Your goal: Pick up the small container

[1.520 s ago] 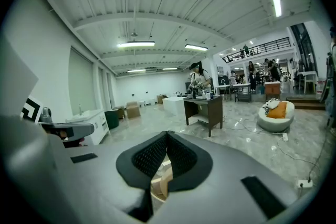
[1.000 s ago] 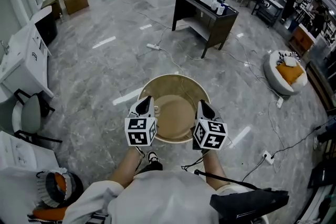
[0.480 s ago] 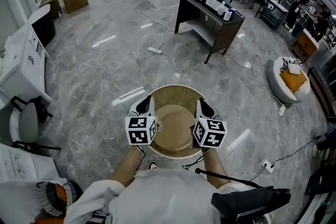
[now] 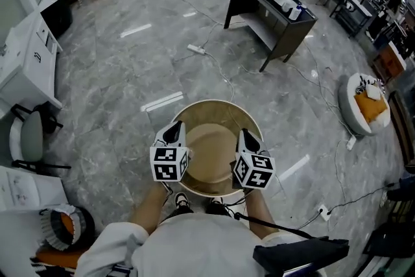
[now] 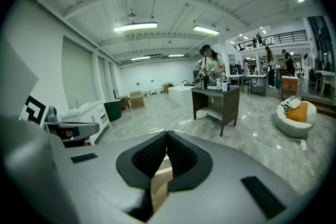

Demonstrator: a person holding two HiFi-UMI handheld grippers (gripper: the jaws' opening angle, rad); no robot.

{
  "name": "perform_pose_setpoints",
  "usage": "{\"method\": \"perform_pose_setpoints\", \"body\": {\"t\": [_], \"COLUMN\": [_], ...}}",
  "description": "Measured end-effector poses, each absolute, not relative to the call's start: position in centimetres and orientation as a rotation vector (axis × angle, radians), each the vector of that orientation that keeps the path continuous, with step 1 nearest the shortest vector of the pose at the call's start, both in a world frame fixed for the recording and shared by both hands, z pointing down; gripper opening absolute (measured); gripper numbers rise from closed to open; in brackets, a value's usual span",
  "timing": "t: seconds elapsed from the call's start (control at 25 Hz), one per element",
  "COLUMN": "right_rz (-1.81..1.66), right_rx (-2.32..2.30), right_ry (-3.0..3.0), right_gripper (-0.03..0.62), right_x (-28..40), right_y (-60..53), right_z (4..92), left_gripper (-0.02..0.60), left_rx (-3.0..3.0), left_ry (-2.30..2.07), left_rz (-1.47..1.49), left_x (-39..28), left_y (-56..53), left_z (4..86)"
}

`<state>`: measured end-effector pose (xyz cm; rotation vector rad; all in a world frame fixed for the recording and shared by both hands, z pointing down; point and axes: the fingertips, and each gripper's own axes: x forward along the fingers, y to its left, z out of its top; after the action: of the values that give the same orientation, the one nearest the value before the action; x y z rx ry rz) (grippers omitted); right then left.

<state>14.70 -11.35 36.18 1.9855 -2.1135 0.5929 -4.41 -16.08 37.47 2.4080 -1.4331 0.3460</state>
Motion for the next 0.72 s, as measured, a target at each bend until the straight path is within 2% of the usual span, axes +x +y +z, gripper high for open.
{"method": "perform_pose_setpoints", "body": {"t": [0.28, 0.72], "right_rz": [0.609, 0.657], "right_rx": [1.823, 1.622], "right_ry": [-2.166, -2.200], "right_gripper": [0.023, 0.023], "right_x": [16.4, 14.0], "right_y": [-14.0, -17.2], "right_z": [37.9, 44.4], "left_gripper": [0.008, 0.008], "left_rx": [2.304, 2.150], "left_ry": [-1.522, -1.579], "left_rz": [0.380, 0.461], "left_x": [-3.1, -5.4], "left_y": [-16.1, -16.3], "left_z": [38.8, 45.8]}}
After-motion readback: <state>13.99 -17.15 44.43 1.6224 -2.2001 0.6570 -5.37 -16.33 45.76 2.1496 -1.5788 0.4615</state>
